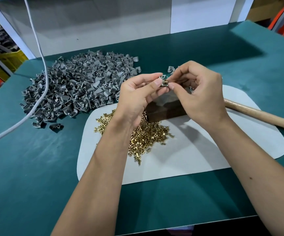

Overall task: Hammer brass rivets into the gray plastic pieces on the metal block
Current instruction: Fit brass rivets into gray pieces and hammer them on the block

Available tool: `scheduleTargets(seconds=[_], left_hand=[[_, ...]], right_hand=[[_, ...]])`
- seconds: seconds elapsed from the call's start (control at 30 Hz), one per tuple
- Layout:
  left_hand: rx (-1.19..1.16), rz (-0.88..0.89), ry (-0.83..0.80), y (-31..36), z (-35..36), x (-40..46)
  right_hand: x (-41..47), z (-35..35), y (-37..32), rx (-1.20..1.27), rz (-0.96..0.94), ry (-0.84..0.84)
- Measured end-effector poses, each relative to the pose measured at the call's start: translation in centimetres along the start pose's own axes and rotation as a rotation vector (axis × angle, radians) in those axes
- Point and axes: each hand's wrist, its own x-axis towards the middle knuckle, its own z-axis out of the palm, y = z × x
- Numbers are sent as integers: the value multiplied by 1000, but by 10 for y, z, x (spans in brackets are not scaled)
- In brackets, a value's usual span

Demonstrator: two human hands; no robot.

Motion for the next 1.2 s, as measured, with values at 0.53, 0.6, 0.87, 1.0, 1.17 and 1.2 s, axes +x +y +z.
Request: scheduleTargets(seconds=[0.53,0.6,0.87,1.0,1.17,1.2], left_hand=[[166,32,18,0,4,-2],[214,130,40,-3,7,-1],[372,299,68,-10,15,-1],[354,269,113,-11,15,-1],[325,234,129,-12,17,-1],[324,236,127,-12,18,-1]], right_hand=[[1,-2,-3,-181,-110,28],[0,-1,-3,-178,-42,63],[0,3,-4,-114,135,75],[-1,4,-3,-119,131,53],[-1,3,-4,-207,52,59],[-1,3,-4,-220,40,60]])
